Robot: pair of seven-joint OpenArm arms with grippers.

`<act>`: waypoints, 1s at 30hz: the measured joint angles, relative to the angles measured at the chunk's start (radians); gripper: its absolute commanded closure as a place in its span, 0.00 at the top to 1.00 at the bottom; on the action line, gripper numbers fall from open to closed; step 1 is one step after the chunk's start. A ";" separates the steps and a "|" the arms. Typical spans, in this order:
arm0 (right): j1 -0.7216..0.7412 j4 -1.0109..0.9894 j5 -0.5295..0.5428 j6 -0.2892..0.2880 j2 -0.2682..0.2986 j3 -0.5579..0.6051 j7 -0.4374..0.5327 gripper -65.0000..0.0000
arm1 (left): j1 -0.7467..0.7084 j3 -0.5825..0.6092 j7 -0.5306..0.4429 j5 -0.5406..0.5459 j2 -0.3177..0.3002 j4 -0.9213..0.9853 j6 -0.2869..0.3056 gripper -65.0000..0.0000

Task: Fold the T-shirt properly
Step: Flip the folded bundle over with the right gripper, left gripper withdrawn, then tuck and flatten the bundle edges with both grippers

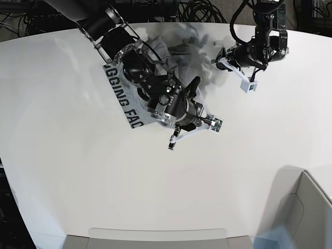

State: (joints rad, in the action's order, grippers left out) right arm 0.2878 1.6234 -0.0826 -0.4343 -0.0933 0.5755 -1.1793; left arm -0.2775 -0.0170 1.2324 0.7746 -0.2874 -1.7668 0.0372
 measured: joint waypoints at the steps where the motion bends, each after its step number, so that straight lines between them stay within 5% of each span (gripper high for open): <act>1: -0.023 0.048 0.004 0.000 0.002 0.000 0.002 0.00 | 0.000 0.000 0.000 0.000 0.000 0.000 0.000 0.00; 4: -0.090 0.204 0.005 -0.001 0.047 -0.019 0.005 0.00 | 0.000 0.000 0.000 0.000 0.000 0.000 0.000 0.00; 8: -0.208 0.380 -0.131 0.000 0.150 -0.083 -0.068 0.00 | 0.000 0.000 0.000 -0.001 0.000 0.000 0.000 0.00; 16: -0.336 0.339 -0.179 -0.004 0.179 -0.127 -0.060 0.00 | 0.023 0.004 0.017 -0.016 0.000 0.002 0.000 0.00; 23: -0.331 0.195 -0.034 -0.004 0.134 -0.104 -0.052 0.00 | 0.023 0.004 0.016 -0.014 0.000 0.003 0.000 0.00; 30: -0.241 0.133 0.179 -0.005 0.124 0.158 0.003 0.00 | 0.020 0.004 0.016 -0.011 0.000 0.003 0.000 0.00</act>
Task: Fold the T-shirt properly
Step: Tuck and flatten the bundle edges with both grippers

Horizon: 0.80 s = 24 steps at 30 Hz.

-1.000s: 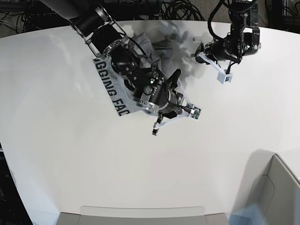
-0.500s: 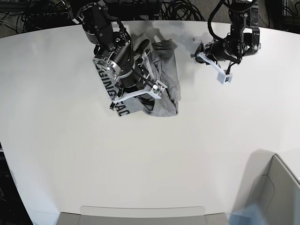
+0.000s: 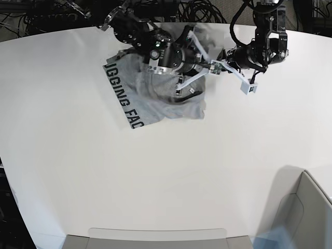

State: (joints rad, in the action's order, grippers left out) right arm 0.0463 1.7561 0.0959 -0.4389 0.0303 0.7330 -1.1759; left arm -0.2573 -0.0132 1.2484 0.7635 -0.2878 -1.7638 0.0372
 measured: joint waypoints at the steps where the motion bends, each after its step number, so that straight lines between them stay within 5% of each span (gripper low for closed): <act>1: 0.005 -0.003 0.006 0.000 -0.001 0.022 0.004 0.00 | 0.000 0.000 0.000 0.000 0.000 0.000 0.000 0.00; 8: 0.011 0.104 0.012 0.000 0.005 -0.006 -0.003 0.00 | 0.000 -0.002 0.000 0.036 0.002 -0.001 0.000 0.00; 18: -0.002 0.222 0.011 0.004 0.098 -0.490 0.017 0.00 | 0.033 0.001 0.009 -0.009 0.002 -0.068 -0.006 0.00; 24: -0.002 0.171 0.004 0.001 0.198 -0.647 0.014 0.00 | 0.094 0.199 -0.016 0.000 -0.006 -0.244 0.004 0.00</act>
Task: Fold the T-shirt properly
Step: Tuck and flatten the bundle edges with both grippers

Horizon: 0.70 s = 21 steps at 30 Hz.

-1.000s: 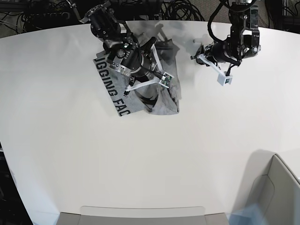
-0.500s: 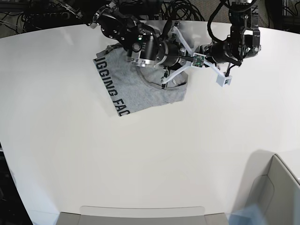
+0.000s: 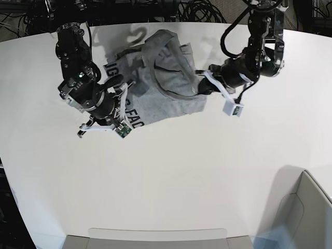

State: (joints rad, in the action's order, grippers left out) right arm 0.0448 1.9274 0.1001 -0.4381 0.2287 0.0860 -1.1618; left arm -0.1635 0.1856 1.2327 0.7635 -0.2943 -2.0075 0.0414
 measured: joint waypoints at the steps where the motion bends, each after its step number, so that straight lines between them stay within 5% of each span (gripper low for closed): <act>1: -0.002 -0.019 0.000 0.000 0.009 -0.012 0.000 0.00 | 0.015 0.051 0.018 -0.001 0.002 0.004 -0.001 0.00; 12: -0.039 -0.175 0.003 -0.001 0.048 -0.030 0.010 0.00 | 0.149 0.502 0.024 0.000 -0.053 0.110 -0.005 0.00; 21: -0.103 -0.177 0.000 -0.001 0.065 0.121 0.018 0.00 | 0.161 0.344 0.013 0.048 -0.043 0.349 0.006 0.00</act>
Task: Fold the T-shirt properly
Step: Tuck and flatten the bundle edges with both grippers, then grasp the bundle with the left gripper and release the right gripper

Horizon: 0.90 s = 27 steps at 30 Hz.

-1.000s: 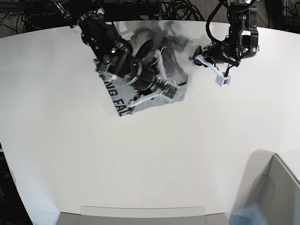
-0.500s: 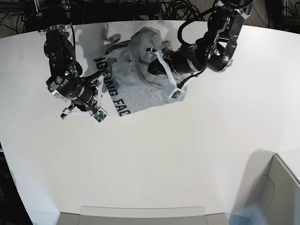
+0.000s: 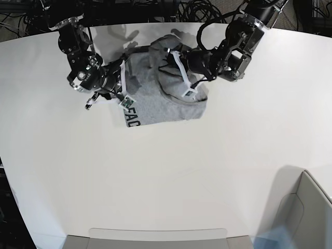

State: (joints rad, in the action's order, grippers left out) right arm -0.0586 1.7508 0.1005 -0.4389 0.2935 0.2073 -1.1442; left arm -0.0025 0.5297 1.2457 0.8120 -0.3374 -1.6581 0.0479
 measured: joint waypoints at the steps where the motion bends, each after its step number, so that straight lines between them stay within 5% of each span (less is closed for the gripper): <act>1: -0.012 0.005 0.000 0.000 0.003 0.033 -0.006 0.00 | 0.000 -0.043 0.001 -0.009 0.000 0.001 -0.003 0.00; 6: -0.047 0.058 0.000 0.000 0.002 0.220 -0.007 0.00 | 0.034 -0.221 -0.003 -0.037 -0.011 0.047 -0.011 0.00; 12: -0.063 0.128 -0.002 0.000 -0.002 0.296 -0.011 0.00 | 0.200 -0.251 -0.031 -0.056 0.041 0.085 -0.019 0.00; 21: -0.085 0.246 0.000 0.000 -0.010 -0.148 -0.011 0.00 | 0.109 -0.385 -0.021 -0.058 0.071 -0.083 -0.020 0.00; 27: 0.005 0.116 0.007 0.001 -0.029 -0.202 -0.010 0.00 | 0.016 -0.192 0.021 -0.042 0.059 -0.249 -0.007 0.00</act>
State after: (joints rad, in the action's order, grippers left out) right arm -0.0536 1.8668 0.1078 -0.4381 0.2642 0.0051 -1.1542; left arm 0.0139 0.3378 1.2667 0.7704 -0.2787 -1.9068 0.0410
